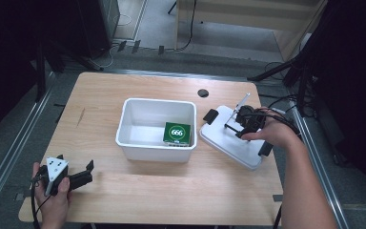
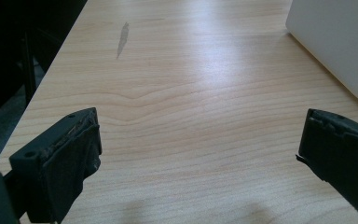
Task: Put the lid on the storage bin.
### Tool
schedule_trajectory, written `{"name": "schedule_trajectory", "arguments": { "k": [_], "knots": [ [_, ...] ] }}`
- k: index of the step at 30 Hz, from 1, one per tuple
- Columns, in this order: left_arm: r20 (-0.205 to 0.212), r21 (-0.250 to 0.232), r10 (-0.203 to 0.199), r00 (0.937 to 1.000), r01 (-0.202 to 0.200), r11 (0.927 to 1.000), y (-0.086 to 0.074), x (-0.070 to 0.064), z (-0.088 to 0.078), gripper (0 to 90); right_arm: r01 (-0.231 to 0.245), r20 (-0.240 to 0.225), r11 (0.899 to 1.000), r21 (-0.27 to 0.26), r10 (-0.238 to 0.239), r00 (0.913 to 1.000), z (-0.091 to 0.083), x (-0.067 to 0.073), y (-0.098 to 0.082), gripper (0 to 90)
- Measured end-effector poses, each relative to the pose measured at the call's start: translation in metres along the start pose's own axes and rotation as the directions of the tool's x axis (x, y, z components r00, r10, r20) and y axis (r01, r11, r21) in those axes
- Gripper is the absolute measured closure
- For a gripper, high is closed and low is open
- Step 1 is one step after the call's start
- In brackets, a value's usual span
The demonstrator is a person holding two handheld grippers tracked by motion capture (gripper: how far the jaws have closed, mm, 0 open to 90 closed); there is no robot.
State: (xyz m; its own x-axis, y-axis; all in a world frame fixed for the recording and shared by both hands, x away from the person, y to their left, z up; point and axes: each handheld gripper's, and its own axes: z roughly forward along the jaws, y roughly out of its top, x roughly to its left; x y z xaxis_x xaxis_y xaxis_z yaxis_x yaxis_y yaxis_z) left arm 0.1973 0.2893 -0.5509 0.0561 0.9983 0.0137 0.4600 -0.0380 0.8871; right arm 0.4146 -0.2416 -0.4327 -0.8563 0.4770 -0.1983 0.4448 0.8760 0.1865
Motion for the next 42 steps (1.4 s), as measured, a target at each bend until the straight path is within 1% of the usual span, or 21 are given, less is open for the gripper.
{"name": "schedule_trajectory", "arguments": {
  "k": [1, 5, 11, 16, 18, 20, 23, 24, 26, 28, 31, 33, 38, 42],
  "knots": [
    [0.001, 0.000, 0.000, 1.0000, 0.000, 1.0000, 0.000, 0.000, 0.000, 0.0, -0.004, 0.010, 1.000, 0.007, 0.003, 0.9999, 0.002, 0.000, -0.001, 57.3],
    [0.002, 0.000, -0.002, 1.0000, 0.002, 1.0000, 0.000, 0.000, 0.000, 0.0, -0.031, 0.025, 0.999, 0.020, 0.031, 0.9992, 0.009, 0.000, -0.002, 58.8],
    [0.000, 0.000, -0.001, 1.0000, 0.001, 1.0000, 0.000, 0.000, 0.000, 0.0, -0.032, 0.030, 0.999, 0.032, 0.031, 0.9991, 0.014, 0.002, 0.000, 64.2],
    [0.001, -0.001, -0.003, 1.0000, 0.003, 1.0000, 0.000, 0.000, 0.000, 0.0, -0.031, 0.046, 0.997, 0.067, 0.028, 0.9986, 0.022, 0.004, 0.001, 66.1],
    [0.001, -0.001, -0.004, 1.0000, 0.004, 1.0000, 0.000, 0.000, 0.000, 0.0, -0.031, 0.054, 0.997, 0.071, 0.027, 0.9982, 0.024, 0.004, 0.002, 68.0],
    [0.002, -0.001, -0.004, 1.0000, 0.004, 1.0000, 0.000, 0.000, 0.000, 0.0, -0.039, 0.062, 0.997, 0.061, 0.035, 0.9975, 0.025, 0.003, 0.002, 70.9],
    [0.003, -0.001, -0.006, 1.0000, 0.006, 1.0000, 0.000, 0.000, 0.000, 0.0, -0.043, 0.100, 0.997, 0.061, 0.037, 0.9943, 0.025, 0.002, 0.004, 75.1],
    [0.003, 0.000, -0.006, 1.0000, 0.006, 1.0000, 0.000, 0.000, 0.000, 0.0, -0.049, 0.110, 0.997, 0.055, 0.043, 0.9930, 0.024, 0.002, 0.006, 77.9],
    [0.003, 0.000, -0.007, 1.0000, 0.007, 1.0000, 0.000, 0.000, 0.000, 0.0, -0.050, 0.117, 0.997, 0.055, 0.043, 0.9922, 0.023, 0.001, 0.007, 80.3],
    [0.003, -0.001, -0.008, 1.0000, 0.008, 1.0000, 0.000, 0.000, 0.000, 0.0, -0.052, 0.131, 0.996, 0.067, 0.042, 0.9905, 0.023, 0.001, 0.008, 82.7],
    [0.003, -0.002, -0.008, 1.0000, 0.008, 1.0000, 0.000, 0.000, 0.000, 0.0, -0.046, 0.126, 0.996, 0.082, 0.036, 0.9914, 0.024, 0.001, 0.009, 83.9],
    [0.004, -0.001, -0.008, 1.0000, 0.008, 1.0000, 0.000, 0.001, 0.000, 0.0, -0.038, 0.111, 0.996, 0.082, 0.029, 0.9934, 0.024, 0.002, 0.009, 85.0],
    [0.005, -0.002, -0.009, 1.0000, 0.009, 1.0000, 0.000, 0.001, 0.000, 0.0, -0.006, 0.119, 0.995, 0.096, -0.006, 0.9929, 0.023, 0.005, 0.009, 85.5],
    [0.005, -0.001, -0.009, 1.0000, 0.009, 1.0000, 0.000, 0.001, 0.000, 0.0, 0.011, 0.097, 0.996, 0.092, -0.020, 0.9951, 0.021, 0.005, 0.007, 85.6]
  ]
}}
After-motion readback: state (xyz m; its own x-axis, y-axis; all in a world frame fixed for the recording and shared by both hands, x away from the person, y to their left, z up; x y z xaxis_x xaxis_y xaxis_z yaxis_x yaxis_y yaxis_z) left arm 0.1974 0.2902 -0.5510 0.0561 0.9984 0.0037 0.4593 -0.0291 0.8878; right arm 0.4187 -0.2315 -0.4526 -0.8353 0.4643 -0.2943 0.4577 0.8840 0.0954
